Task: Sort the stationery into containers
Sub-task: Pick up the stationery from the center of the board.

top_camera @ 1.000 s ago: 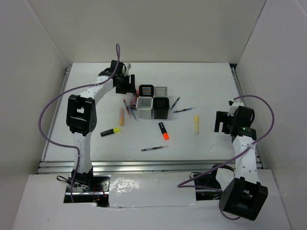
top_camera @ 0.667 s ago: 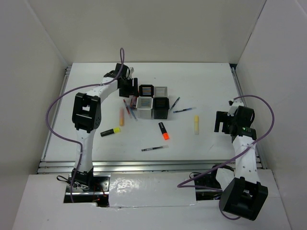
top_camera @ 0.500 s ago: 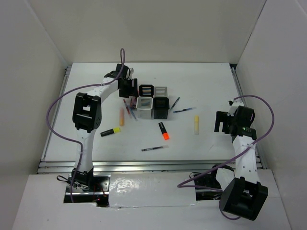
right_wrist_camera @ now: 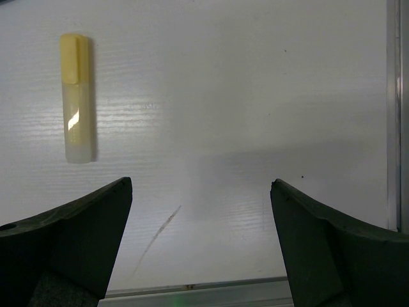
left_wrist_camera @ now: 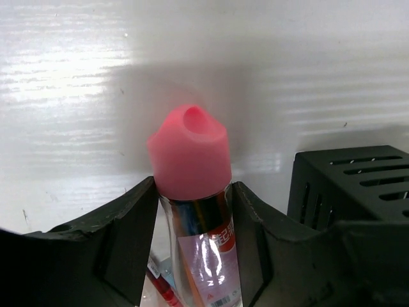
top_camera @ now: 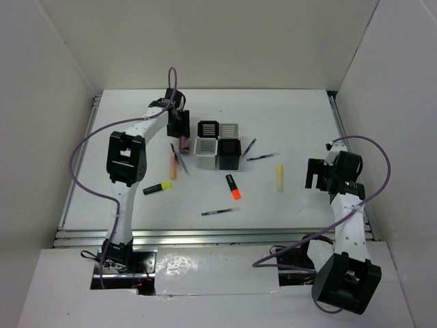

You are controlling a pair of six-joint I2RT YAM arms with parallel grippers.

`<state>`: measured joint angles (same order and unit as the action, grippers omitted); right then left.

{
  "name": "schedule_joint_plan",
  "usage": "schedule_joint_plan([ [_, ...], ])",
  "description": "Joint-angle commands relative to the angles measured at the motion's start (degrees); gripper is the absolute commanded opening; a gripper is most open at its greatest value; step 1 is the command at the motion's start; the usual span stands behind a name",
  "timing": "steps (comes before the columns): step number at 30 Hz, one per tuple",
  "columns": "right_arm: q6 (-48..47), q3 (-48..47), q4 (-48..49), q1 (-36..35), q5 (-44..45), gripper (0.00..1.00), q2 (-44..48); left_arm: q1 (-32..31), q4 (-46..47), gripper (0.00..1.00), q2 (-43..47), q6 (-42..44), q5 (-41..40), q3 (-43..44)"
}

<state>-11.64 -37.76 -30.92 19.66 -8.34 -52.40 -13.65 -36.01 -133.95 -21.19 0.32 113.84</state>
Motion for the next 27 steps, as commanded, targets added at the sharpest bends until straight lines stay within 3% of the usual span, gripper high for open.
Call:
schedule_joint_plan([
  [1,-0.1,-0.6,1.7,0.4,0.3,0.94,0.0,1.7,-2.6,0.58,-3.5,-2.5,2.9,2.9],
  [10,-0.1,-0.5,1.7,0.5,0.3,0.94,0.2,5.6,-1.1,0.57,-5.0,-6.5,12.9,0.7],
  [18,0.0,-0.7,1.8,0.5,0.8,0.94,-0.3,5.6,-3.4,0.67,-7.2,-5.2,10.2,2.8],
  [23,0.1,-0.7,1.7,0.5,0.9,0.94,-0.8,5.4,-3.2,0.58,-6.7,-4.8,7.5,2.3],
  [26,0.0,-0.7,1.8,0.4,0.7,0.94,-0.5,5.3,-1.5,0.46,-5.3,-4.9,8.6,0.9],
  [27,0.0,-0.7,1.7,0.4,0.7,0.94,-0.4,5.4,-1.1,0.37,-4.7,-5.3,8.9,0.3],
])
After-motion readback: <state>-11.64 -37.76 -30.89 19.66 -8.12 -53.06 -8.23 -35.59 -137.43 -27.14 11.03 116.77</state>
